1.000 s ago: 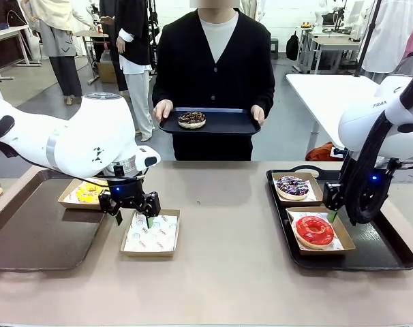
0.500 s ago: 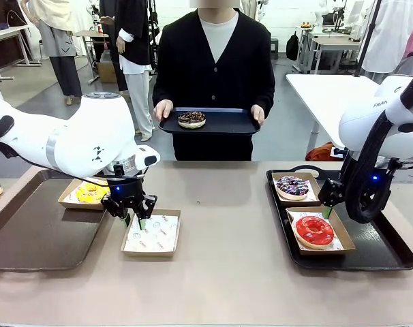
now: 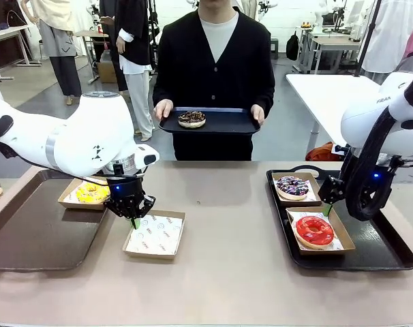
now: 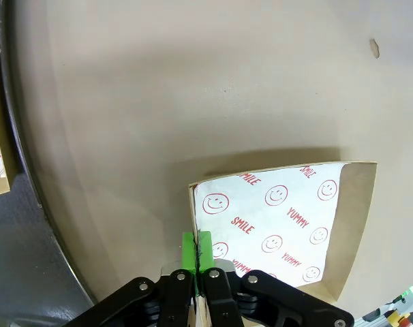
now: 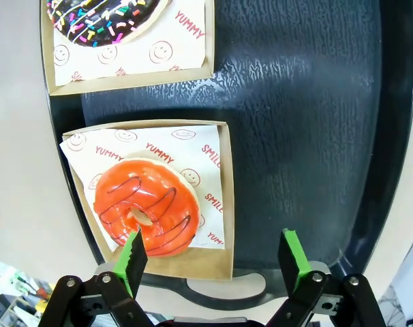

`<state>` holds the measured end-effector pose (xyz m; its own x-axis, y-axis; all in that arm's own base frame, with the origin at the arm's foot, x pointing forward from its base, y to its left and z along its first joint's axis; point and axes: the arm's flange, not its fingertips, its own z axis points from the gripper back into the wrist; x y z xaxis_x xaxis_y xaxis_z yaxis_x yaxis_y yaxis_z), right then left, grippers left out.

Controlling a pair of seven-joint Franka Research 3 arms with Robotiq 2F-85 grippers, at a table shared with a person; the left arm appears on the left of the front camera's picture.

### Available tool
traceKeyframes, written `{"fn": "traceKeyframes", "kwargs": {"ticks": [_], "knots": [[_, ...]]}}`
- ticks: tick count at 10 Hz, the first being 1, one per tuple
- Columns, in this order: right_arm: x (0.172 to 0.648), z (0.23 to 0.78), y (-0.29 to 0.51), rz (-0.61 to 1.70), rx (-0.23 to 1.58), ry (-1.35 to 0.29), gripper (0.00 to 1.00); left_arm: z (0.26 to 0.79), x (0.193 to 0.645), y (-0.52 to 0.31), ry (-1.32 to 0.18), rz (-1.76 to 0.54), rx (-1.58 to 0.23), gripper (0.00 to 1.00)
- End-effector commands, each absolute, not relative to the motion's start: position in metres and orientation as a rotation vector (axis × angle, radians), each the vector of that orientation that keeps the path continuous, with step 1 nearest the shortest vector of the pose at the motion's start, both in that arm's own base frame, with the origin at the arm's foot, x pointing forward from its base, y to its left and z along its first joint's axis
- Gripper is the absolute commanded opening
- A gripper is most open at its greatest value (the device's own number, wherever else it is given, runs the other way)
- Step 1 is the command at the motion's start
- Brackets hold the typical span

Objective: Individually package the donuts and arrange them on the tray.
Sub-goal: Place the picked Paper togo box on the Handle tray while simultaneously picking up another Paper togo box from the table with the other hand.

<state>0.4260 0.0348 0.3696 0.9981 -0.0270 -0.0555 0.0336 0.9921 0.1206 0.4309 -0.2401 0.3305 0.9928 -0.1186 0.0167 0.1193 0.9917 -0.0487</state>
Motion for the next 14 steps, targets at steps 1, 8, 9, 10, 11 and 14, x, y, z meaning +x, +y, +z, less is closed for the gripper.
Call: {"fn": "traceKeyframes", "kwargs": {"ticks": [1, 8, 9, 10, 11, 14], "knots": [[0.416, 0.372, 0.028, -0.008, 0.180, 0.048, 1.00, 0.335, 0.431, -0.238, -0.009, -0.108, -0.064, 0.00], [0.333, 0.445, -0.109, 0.183, 0.898, -0.056, 1.00, 0.448, 0.456, -0.254, -0.059, -0.124, -0.091, 0.00], [0.318, 0.446, -0.135, 0.184, 0.999, -0.095, 1.00, 0.466, 0.464, -0.260, -0.055, -0.107, -0.083, 0.00], [0.312, 0.445, -0.161, 0.183, 1.078, -0.134, 1.00, 0.476, 0.479, -0.265, -0.059, -0.094, -0.077, 0.00], [0.303, 0.439, -0.181, 0.185, 1.158, -0.166, 1.00, 0.488, 0.488, -0.271, -0.058, -0.075, -0.074, 0.00], [0.283, 0.414, -0.222, 0.201, 1.268, -0.242, 1.00, 0.517, 0.518, -0.284, -0.052, 0.005, -0.068, 0.00]]}}
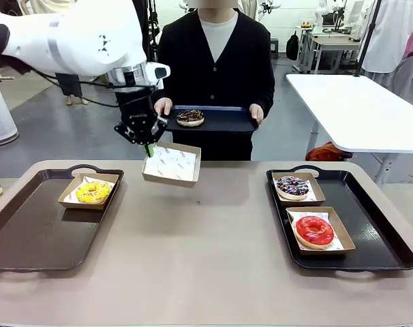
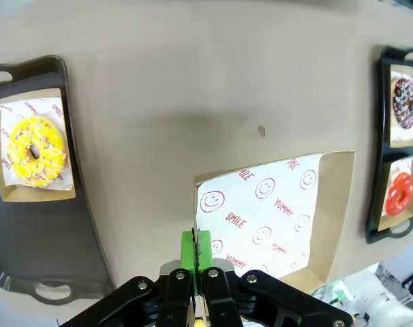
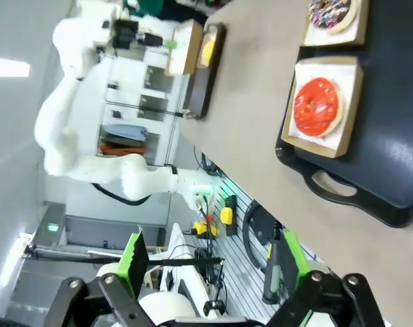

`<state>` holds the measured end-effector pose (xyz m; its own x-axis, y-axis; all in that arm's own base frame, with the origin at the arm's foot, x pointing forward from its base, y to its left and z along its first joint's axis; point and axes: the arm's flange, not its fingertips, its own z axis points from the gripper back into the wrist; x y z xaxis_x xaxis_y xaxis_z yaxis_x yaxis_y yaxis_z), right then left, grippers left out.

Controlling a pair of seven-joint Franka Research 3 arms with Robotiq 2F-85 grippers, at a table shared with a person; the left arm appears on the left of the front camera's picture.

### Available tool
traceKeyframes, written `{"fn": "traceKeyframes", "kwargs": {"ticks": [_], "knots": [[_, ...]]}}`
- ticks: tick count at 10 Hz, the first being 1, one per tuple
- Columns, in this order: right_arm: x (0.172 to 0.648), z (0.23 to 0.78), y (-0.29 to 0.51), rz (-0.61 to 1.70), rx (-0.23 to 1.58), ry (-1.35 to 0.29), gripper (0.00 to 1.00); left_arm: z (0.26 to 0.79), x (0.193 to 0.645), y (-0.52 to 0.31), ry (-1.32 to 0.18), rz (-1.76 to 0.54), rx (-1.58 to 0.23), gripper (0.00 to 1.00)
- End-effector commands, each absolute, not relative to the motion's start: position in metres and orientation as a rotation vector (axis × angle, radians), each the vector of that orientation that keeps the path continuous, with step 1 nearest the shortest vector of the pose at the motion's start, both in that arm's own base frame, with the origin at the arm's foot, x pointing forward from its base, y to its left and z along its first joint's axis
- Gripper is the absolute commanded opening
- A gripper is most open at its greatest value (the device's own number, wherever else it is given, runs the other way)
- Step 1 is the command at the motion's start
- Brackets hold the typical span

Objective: Individually package the donuts and arrange them on the tray.
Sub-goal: Place the picked Paper togo box on the Handle tray while simultaneously picking up another Paper togo box from the table with the other hand.

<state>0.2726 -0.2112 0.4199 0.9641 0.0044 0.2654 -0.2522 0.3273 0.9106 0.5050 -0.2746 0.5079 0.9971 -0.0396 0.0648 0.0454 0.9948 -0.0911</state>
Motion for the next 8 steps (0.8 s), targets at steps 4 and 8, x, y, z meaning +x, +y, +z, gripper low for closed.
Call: {"fn": "traceKeyframes", "kwargs": {"ticks": [4, 8], "knots": [[0.283, 0.392, -0.241, 0.192, 1.306, -0.263, 1.00, 0.512, 0.553, -0.282, -0.001, 0.090, -0.069, 0.00], [0.280, 0.388, -0.239, 0.180, 1.285, -0.243, 1.00, 0.494, 0.562, -0.285, -0.021, 0.107, -0.013, 0.00]]}}
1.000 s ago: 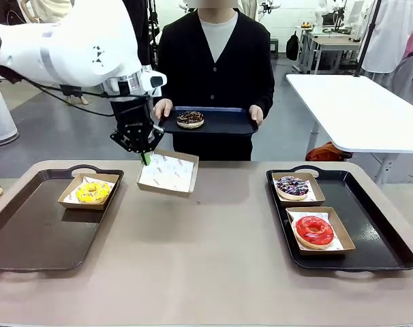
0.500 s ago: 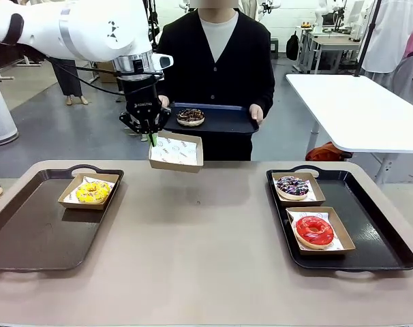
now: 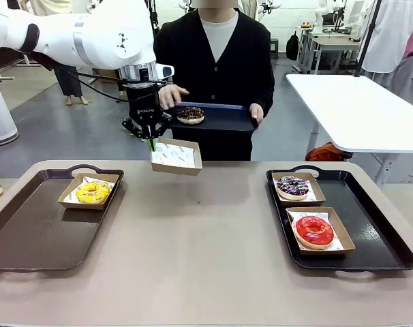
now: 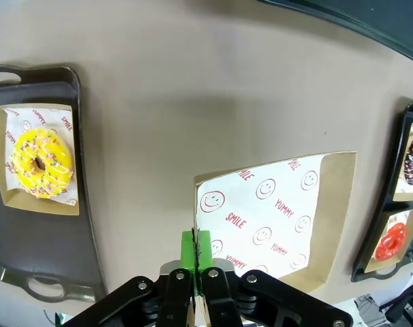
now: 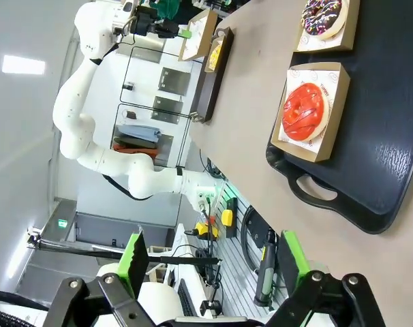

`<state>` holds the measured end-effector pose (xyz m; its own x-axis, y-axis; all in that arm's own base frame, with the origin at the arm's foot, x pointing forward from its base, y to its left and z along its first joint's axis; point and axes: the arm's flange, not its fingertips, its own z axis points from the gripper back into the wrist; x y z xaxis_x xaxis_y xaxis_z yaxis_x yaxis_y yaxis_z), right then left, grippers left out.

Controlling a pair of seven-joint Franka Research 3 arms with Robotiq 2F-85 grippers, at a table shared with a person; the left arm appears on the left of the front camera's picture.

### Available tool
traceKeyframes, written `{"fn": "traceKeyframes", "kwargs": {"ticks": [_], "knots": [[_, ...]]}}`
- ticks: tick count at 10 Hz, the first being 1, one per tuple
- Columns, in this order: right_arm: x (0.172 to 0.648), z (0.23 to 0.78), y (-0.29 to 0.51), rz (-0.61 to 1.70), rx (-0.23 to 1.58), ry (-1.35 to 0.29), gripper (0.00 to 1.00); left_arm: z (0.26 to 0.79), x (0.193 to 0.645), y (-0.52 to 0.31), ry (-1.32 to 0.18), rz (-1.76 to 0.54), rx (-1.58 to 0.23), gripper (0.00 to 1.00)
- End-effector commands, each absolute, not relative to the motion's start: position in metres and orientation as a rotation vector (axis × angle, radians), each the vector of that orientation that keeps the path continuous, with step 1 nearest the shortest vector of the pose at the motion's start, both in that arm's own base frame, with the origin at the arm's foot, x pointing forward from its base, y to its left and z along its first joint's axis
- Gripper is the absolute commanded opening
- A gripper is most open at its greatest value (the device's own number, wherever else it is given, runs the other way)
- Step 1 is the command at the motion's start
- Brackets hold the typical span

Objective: Individually package the donuts and arrange them on the tray.
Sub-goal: Place the picked Paper togo box on the Handle tray while simultaneously picking up another Paper togo box from the table with the other hand.

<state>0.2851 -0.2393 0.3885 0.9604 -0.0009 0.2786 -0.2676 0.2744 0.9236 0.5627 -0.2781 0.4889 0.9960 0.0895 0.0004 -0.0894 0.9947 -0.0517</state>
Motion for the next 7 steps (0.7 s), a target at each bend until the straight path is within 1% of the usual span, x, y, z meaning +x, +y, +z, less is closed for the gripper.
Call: {"fn": "traceKeyframes", "kwargs": {"ticks": [1, 7], "knots": [[0.2801, 0.3876, -0.2390, 0.180, 1.285, -0.243, 1.00, 0.4919, 0.5622, -0.2755, 0.001, 0.091, -0.067, 0.00], [0.2801, 0.3876, -0.2390, 0.180, 1.285, -0.243, 1.00, 0.4919, 0.5622, -0.2755, 0.001, 0.091, -0.067, 0.00]]}}
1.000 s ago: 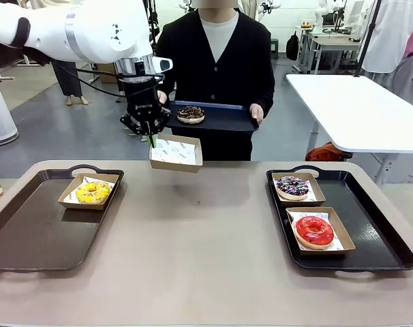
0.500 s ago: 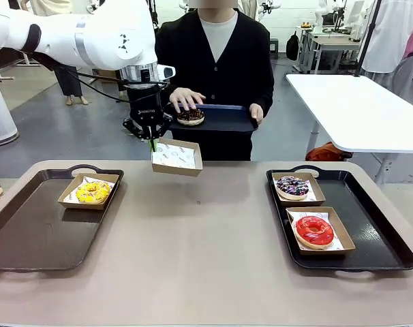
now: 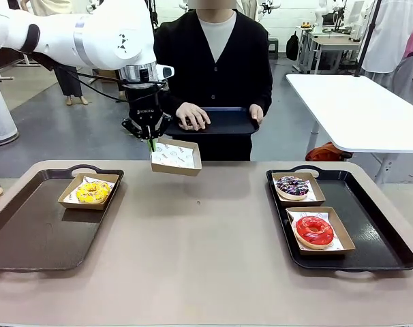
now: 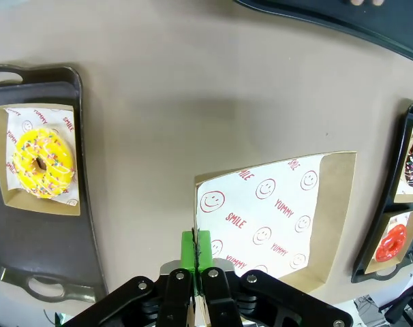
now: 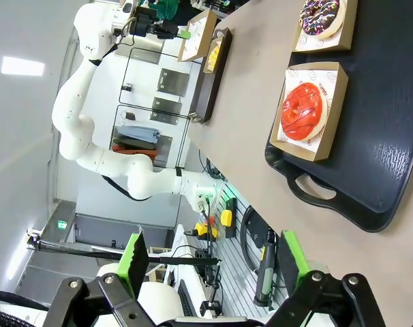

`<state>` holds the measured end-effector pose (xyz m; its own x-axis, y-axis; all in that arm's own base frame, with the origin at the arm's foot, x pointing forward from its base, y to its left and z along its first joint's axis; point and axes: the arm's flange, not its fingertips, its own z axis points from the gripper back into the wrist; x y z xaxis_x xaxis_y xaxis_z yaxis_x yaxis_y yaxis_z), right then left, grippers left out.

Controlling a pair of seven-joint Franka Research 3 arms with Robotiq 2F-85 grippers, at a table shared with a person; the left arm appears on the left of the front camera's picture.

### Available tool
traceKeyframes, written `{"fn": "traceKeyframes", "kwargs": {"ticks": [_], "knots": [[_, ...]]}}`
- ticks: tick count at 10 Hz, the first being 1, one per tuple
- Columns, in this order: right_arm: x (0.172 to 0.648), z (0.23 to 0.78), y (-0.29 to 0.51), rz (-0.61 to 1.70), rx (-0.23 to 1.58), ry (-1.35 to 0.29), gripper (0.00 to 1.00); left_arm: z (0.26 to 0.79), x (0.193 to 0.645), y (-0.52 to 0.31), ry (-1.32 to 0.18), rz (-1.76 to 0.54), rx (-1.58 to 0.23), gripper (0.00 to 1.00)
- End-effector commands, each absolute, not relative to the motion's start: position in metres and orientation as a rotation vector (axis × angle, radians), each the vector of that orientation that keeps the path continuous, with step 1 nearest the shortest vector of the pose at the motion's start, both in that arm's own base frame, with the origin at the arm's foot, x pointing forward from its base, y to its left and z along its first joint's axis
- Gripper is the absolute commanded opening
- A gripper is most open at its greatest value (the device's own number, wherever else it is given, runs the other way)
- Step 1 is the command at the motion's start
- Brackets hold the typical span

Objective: Individually package the donuts and arrange them on the tray.
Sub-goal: Place the picked Paper togo box on the Handle tray.

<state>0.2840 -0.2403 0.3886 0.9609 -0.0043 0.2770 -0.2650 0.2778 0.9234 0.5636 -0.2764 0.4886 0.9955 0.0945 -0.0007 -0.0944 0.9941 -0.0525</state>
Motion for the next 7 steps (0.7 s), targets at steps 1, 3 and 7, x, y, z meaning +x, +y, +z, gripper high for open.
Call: {"fn": "traceKeyframes", "kwargs": {"ticks": [1, 3, 7], "knots": [[0.2801, 0.3876, -0.2390, 0.180, 1.285, -0.243, 1.00, 0.4919, 0.5622, -0.2755, 0.001, 0.091, -0.067, 0.00], [0.2801, 0.3876, -0.2390, 0.180, 1.285, -0.243, 1.00, 0.4919, 0.5622, -0.2755, 0.001, 0.091, -0.067, 0.00], [0.2801, 0.3876, -0.2390, 0.180, 1.285, -0.243, 1.00, 0.4919, 0.5622, -0.2755, 0.001, 0.091, -0.067, 0.00]]}}
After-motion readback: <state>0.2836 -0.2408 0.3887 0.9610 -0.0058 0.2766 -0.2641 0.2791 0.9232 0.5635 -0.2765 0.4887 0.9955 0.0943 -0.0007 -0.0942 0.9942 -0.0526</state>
